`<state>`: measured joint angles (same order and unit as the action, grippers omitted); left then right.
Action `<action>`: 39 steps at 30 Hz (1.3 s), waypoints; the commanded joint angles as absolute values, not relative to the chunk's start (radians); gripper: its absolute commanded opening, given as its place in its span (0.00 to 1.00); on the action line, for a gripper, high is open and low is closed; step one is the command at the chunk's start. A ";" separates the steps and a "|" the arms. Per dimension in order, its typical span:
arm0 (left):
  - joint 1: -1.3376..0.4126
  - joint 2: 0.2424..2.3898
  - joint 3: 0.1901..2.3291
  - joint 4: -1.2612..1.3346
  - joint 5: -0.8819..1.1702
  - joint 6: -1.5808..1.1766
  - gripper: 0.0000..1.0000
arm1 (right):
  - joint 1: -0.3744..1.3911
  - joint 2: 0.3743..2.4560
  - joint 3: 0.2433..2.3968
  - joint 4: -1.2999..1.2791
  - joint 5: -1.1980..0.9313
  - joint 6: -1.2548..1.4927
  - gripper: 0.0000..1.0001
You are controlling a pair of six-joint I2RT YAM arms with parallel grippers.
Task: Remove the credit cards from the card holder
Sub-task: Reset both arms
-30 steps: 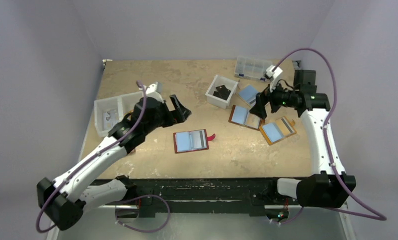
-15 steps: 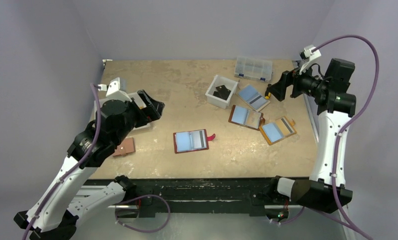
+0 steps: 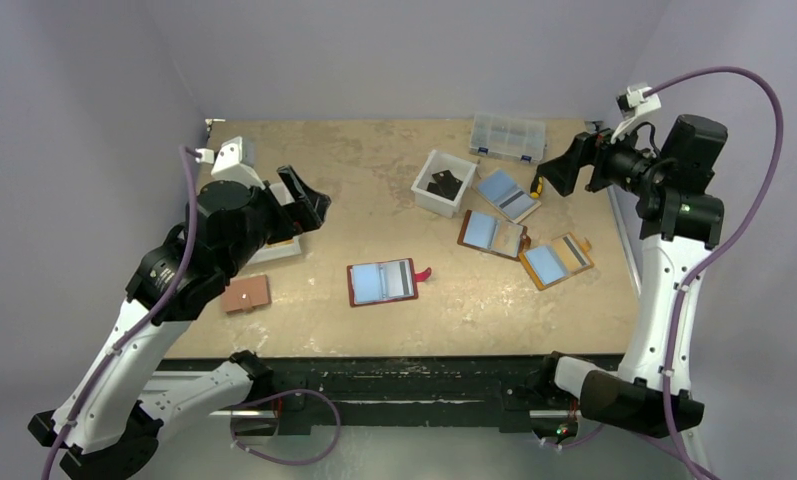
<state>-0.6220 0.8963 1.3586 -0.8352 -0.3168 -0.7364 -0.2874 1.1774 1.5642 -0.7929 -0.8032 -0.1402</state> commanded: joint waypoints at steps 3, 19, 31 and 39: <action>-0.618 0.917 1.415 -0.831 -0.283 -0.705 0.99 | -0.287 1.120 1.613 -0.754 -0.796 -0.081 0.99; -0.618 0.888 1.373 -0.840 -0.272 -0.714 0.99 | -0.288 1.101 1.557 -0.730 -0.801 -0.034 0.99; -0.617 0.915 1.376 -0.859 -0.275 -0.692 0.99 | -0.288 1.093 1.523 -0.713 -0.795 -0.026 0.99; -0.618 0.936 1.378 -0.850 -0.265 -0.677 0.99 | -0.287 1.091 1.527 -0.713 -0.802 -0.029 0.99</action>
<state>-0.6220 0.9329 1.3724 -0.8558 -0.2771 -0.7101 -0.2874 1.1156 1.5253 -0.7437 -0.8021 -0.0418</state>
